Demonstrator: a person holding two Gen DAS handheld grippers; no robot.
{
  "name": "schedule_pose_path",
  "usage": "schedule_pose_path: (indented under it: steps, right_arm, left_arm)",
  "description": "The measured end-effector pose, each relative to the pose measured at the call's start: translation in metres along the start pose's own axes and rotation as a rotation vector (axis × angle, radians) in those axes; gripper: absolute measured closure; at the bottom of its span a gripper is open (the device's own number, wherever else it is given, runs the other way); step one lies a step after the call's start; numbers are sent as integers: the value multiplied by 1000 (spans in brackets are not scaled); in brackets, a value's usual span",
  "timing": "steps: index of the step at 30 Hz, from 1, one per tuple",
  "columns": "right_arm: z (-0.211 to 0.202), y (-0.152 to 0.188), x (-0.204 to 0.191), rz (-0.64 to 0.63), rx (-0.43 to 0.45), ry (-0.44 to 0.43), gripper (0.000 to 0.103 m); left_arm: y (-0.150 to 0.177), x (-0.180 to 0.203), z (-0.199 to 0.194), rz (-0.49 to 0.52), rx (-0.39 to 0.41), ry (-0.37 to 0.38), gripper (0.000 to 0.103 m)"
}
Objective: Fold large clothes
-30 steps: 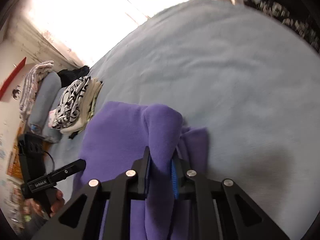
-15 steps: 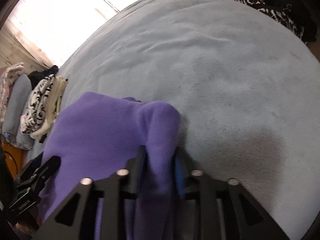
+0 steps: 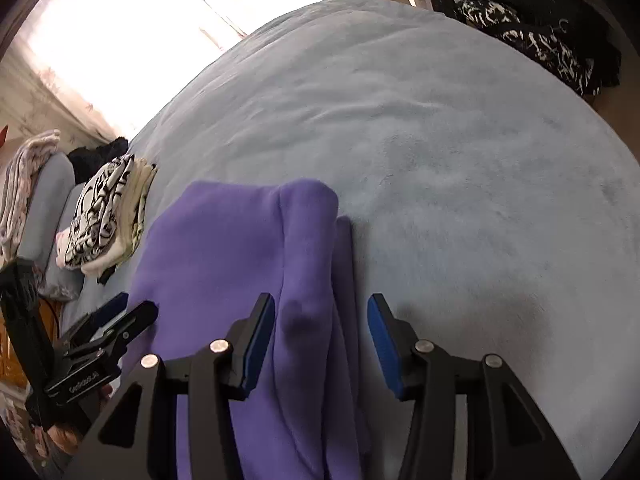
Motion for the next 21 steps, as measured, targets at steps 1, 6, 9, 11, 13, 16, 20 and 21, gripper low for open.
schedule_pose_path:
  steps: [1,6,9,11,13,16,20,21]
  right_arm:
    - [-4,3,-2,-7,-1,4,53]
    - [-21,20,-1,-5,-5,-27,53]
    - [-29,30,1,18,-20,-57,51]
    - [-32,36,2,28,-40,-77,45]
    - [-35,44,1,33,-51,-85,43]
    - [-40,54,1,32,-74,-90,41]
    - [-45,64,4,47,-118,-129,32]
    - [-46,66,5,51,-128,-140,31]
  left_arm:
    - [1,2,-4,12,-1,-4,16]
    - [13,9,-29,27,2,-4,16]
    - [24,6,-43,5,-13,18,15]
    - [32,4,-48,-13,-35,34,15]
    - [40,-1,-54,-40,-53,76,15]
    - [51,-12,-60,-85,-77,142,15]
    - [67,-26,-64,-167,-104,243,15]
    - [71,-29,-64,-186,-112,265,15]
Point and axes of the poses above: each gripper's, at about its wrist camera, not at the fingertips, and z roughly the way its jaws point, x to its right, y to its underside, the point moved 1 cm from there along z, roughly the way its jaws point, and after that the axes turned 6 degrees about z, right-handed, at the moved point
